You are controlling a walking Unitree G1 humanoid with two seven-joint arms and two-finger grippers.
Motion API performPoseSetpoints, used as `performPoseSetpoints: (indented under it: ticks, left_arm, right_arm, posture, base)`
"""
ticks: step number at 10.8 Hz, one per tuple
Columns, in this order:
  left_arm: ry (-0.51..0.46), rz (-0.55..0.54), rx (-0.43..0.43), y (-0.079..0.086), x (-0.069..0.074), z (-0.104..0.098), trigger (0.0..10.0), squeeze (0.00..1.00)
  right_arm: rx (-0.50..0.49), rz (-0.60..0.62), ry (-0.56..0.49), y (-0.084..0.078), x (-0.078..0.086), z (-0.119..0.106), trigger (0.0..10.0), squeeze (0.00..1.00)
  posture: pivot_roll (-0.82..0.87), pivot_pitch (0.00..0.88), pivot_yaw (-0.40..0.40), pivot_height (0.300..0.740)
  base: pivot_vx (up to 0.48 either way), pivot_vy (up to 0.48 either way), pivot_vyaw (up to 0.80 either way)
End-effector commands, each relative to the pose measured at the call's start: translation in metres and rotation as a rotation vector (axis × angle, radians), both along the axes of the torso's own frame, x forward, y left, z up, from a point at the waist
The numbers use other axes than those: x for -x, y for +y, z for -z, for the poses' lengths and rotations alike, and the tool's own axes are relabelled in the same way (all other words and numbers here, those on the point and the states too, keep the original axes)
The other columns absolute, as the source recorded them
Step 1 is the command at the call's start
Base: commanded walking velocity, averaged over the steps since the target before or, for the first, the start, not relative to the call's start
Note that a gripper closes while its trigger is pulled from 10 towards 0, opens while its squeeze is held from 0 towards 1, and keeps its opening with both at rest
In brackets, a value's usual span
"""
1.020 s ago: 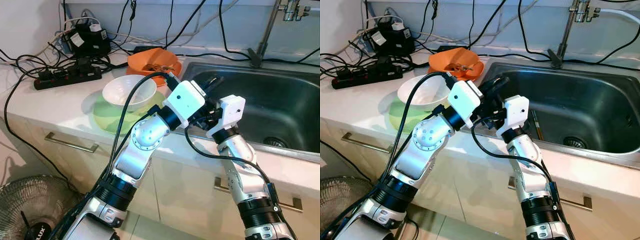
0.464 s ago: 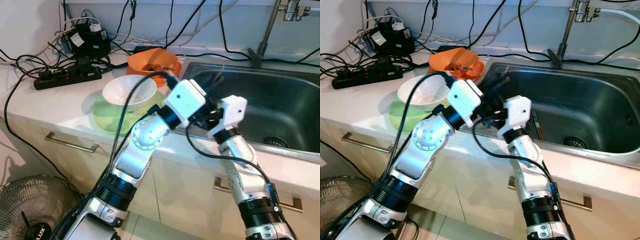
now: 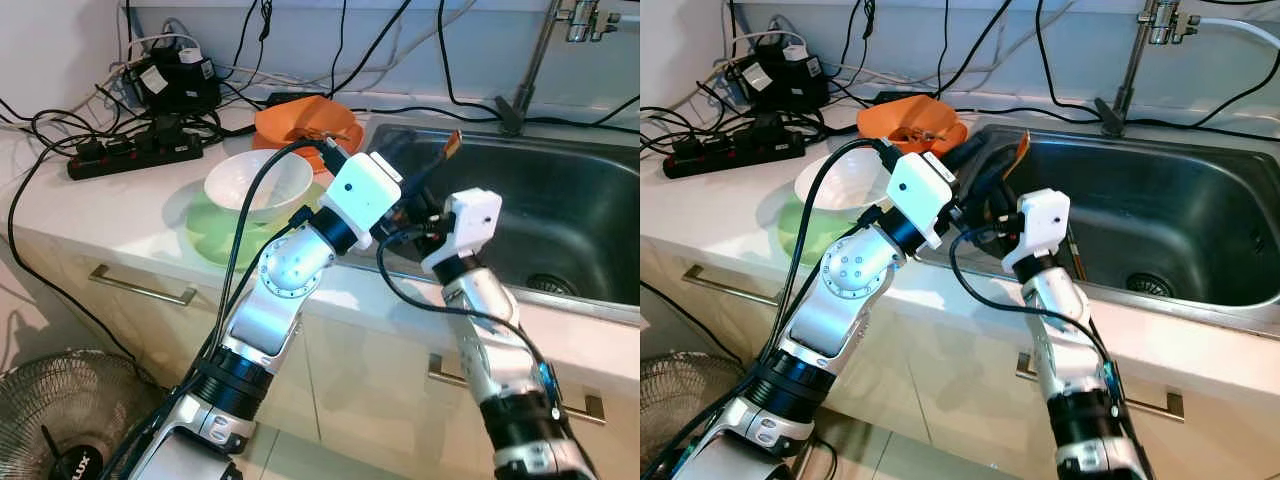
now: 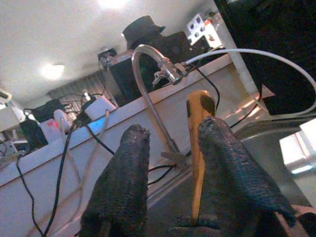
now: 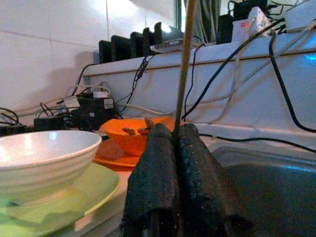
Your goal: Kitchen organization
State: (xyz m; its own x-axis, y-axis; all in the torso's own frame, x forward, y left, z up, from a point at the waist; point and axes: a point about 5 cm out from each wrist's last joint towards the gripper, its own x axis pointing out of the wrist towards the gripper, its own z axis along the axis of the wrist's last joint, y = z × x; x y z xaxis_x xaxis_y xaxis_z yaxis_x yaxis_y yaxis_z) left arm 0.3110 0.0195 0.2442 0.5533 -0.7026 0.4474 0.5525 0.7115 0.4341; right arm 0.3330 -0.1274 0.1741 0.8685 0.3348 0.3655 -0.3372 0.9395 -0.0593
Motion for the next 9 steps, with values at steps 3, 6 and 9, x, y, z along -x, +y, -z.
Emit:
performPoseSetpoints:
  ticks: [3,6,9]
  left_arm:
    - [0.052,-0.115,0.086,0.025,-0.012,0.001,10.0,0.00]
    - [0.201,-0.185,0.138,0.043,-0.023,0.017,10.0,0.00]
    - [0.442,-0.152,-0.018,0.038,-0.024,0.062,10.0,0.00]
  right_arm:
    - [0.061,0.125,0.004,-0.025,-0.017,-0.010,10.0,0.00]
    - [0.138,0.216,0.022,-0.047,-0.035,-0.021,10.0,0.00]
    - [0.258,0.335,0.235,-0.064,-0.056,-0.006,10.0,0.00]
  posture:
    - [0.05,0.010,0.101,0.740]
    - [0.06,0.005,0.097,0.740]
    - [0.06,0.000,0.089,0.740]
  base:
    - [0.000,0.000,0.00]
    - [0.000,0.000,0.00]
    - [0.000,0.000,0.00]
